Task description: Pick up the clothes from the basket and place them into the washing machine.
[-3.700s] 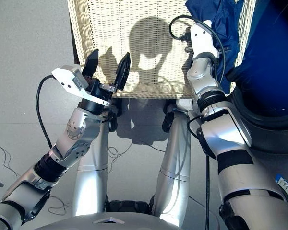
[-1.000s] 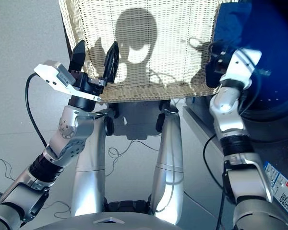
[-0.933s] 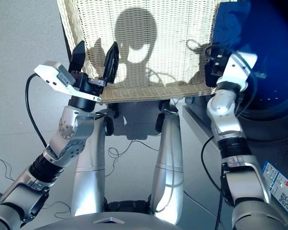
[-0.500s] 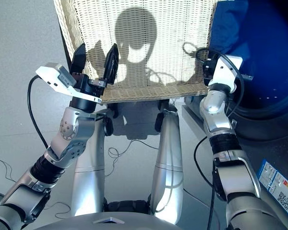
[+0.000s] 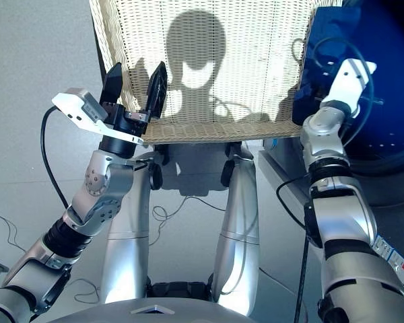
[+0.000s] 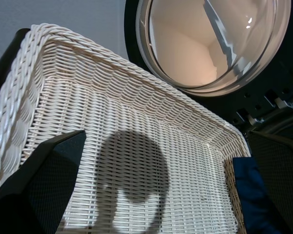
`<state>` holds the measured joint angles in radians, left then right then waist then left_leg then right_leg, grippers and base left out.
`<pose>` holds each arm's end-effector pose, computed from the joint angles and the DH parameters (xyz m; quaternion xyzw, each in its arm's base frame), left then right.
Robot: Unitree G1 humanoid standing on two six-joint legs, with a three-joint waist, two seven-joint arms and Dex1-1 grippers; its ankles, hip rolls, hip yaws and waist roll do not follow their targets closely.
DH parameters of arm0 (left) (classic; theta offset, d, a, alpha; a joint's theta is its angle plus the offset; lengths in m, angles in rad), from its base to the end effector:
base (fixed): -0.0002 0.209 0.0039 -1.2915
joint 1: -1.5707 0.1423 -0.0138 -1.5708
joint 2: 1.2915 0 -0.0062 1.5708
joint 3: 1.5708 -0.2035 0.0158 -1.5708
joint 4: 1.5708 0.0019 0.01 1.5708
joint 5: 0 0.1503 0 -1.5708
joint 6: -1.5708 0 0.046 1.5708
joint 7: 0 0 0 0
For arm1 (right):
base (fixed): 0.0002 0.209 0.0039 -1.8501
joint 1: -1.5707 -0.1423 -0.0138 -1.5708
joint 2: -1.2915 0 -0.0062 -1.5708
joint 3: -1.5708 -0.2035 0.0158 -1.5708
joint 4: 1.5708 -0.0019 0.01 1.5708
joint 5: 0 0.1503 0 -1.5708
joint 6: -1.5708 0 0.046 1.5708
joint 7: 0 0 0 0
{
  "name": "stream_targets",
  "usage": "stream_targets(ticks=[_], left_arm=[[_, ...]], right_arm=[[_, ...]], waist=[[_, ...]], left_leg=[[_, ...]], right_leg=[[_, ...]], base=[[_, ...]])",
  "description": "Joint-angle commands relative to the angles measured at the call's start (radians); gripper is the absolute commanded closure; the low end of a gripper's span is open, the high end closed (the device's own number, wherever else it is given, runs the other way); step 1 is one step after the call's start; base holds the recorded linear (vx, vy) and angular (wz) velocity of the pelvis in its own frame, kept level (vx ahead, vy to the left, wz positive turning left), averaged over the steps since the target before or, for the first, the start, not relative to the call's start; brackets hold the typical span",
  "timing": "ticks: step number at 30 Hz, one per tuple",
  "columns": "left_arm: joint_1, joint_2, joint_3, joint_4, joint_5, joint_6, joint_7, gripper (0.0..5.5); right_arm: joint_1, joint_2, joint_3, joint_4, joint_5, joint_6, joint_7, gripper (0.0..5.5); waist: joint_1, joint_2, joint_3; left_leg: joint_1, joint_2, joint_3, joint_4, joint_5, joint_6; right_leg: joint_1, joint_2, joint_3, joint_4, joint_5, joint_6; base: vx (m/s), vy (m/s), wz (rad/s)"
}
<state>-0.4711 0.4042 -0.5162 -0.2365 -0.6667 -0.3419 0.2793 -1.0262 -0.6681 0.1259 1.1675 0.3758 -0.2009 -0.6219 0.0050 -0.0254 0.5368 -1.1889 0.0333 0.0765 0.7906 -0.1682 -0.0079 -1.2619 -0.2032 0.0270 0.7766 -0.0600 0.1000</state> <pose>0.2480 0.0962 0.1567 -0.1918 -0.3009 -0.2201 0.9079 0.3667 -0.3078 0.1795 -0.0854 -0.0986 -0.4439 0.8865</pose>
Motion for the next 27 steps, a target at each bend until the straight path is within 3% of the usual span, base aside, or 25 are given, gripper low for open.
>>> stream_targets(ticks=[1,2,3,20,27], left_arm=[[0.025,0.008,0.005,-0.111,-0.002,-0.036,-0.019,0.0],[0.025,0.008,0.005,-0.11,-0.001,-0.036,-0.019,0.0],[0.024,0.009,0.006,-0.111,-0.001,-0.037,-0.018,0.0],[0.012,0.009,0.009,-0.101,0.011,-0.039,-0.006,0.0],[0.014,0.02,0.008,-0.104,0.001,-0.042,-0.011,0.0]], right_arm=[[0.004,-0.091,0.031,0.035,0.069,-0.026,0.012,1.6],[0.001,-0.094,0.035,0.039,0.072,-0.025,0.016,3.73],[-0.005,-0.095,0.041,0.044,0.072,-0.023,0.019,5.5],[-0.008,-0.072,0.04,-0.01,0.131,-0.054,0.021,5.5],[-0.042,-0.192,-0.027,0.099,0.236,-0.057,0.013,5.5]], waist=[[0.013,0.026,-0.017],[0.013,0.027,-0.017],[0.013,0.026,-0.017],[0.008,0.022,-0.017],[0.012,0.03,-0.017]], left_leg=[[0.003,0.043,-0.019,-0.072,0.09,-0.086],[0.003,0.043,-0.019,-0.072,0.09,-0.086],[0.003,0.042,-0.018,-0.073,0.091,-0.087],[-0.001,0.039,-0.018,-0.07,0.089,-0.084],[-0.002,0.037,-0.019,-0.065,0.083,-0.084]], right_leg=[[0.033,0.039,-0.032,-0.016,-0.002,0.011],[0.033,0.039,-0.033,-0.016,-0.002,0.011],[0.033,0.04,-0.032,-0.017,-0.002,0.011],[0.028,0.041,-0.028,-0.02,-0.001,0.012],[0.028,0.035,-0.028,-0.013,-0.007,0.015]], base=[[0.0,0.0,0.0],[0.0,0.0,0.0],[0.0,0.0,0.0],[0.0,0.0,0.0],[0.0,0.0,0.0]])
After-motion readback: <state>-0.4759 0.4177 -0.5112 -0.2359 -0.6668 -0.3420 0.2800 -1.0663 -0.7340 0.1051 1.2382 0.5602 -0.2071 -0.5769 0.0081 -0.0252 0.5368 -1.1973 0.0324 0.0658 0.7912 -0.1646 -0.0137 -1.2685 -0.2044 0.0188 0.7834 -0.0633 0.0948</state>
